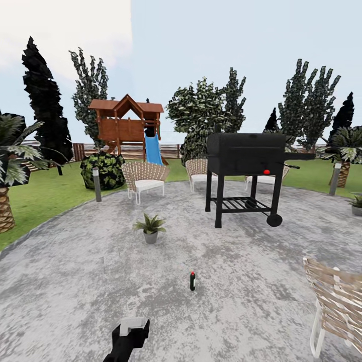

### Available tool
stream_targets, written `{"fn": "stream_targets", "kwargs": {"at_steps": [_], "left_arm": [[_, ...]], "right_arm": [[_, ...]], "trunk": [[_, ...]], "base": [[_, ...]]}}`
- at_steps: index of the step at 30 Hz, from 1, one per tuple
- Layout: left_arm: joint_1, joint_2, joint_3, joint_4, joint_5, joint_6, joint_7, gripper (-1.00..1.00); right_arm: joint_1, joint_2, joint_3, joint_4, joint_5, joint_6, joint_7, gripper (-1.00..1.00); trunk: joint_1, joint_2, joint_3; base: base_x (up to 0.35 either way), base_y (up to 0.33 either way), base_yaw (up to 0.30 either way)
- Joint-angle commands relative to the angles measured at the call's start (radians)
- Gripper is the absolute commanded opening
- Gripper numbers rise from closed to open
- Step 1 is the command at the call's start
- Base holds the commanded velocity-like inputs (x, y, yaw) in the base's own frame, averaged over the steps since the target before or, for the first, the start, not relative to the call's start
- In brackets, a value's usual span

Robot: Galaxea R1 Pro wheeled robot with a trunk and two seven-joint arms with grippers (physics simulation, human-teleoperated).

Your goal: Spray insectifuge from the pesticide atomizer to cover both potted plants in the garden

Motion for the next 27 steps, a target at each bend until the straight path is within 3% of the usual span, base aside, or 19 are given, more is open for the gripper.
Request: {"fn": "stream_targets", "kwargs": {"at_steps": [1,27], "left_arm": [[-0.001,0.0,0.0,0.001,0.003,-0.003,0.0,1.0],[-0.001,0.001,0.0,0.031,0.0,-0.004,0.0,1.0]], "right_arm": [[0.0,0.0,0.0,-0.003,-0.001,0.006,0.0,1.0],[0.0,-0.019,-0.011,0.0,-0.001,0.006,-0.007,1.0]], "trunk": [[0.0,0.0,-0.001],[0.0,0.0,-0.033]], "base": [[0.0,0.0,-0.002],[0.0,0.0,0.0]]}}
